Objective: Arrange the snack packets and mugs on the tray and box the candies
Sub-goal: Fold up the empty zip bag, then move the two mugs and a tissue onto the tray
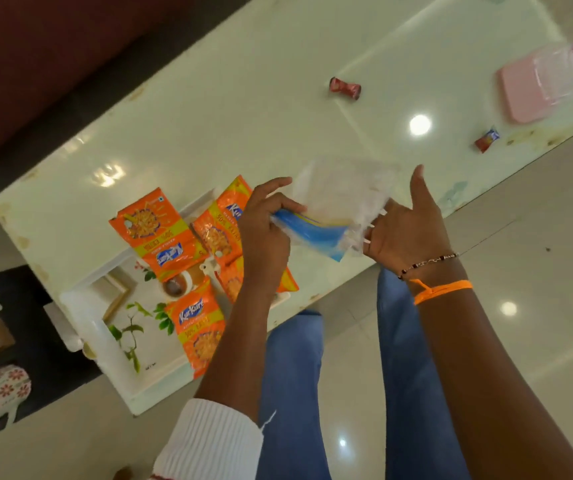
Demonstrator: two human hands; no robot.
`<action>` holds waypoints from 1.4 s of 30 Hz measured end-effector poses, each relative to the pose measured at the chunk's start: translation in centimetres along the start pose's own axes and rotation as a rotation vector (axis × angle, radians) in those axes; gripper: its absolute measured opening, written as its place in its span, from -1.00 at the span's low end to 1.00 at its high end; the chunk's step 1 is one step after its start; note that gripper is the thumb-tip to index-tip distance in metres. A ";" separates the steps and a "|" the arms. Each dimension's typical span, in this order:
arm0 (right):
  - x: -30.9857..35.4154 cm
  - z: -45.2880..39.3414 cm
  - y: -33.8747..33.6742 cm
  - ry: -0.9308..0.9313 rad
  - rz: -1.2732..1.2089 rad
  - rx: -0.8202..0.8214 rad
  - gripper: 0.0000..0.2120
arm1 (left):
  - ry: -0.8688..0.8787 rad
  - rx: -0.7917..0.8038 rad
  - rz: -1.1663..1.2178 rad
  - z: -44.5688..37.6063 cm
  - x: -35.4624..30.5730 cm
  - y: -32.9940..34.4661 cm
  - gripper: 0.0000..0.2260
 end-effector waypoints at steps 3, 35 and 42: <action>4.0 -1.2 -0.7 -0.158 0.246 -0.034 -0.55 | 0.223 0.043 -0.358 -1.3 -1.5 4.0 -0.70; 44.8 -24.1 -34.8 -0.391 1.215 -0.608 -0.51 | -0.145 0.356 -0.368 -17.1 -12.1 53.2 -0.62; 44.6 -19.9 -30.1 -0.486 1.038 -0.618 -0.72 | -0.162 0.265 -0.254 -16.7 -13.4 51.3 -0.66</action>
Point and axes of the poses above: each hand's wrist, its own z-axis away from the middle knuckle, its own y-axis out of the palm, x = y × z, the point moved 2 cm from there along -z, towards the middle knuckle, and after that the axes turned 11 degrees about -y, right-handed, at the moved point
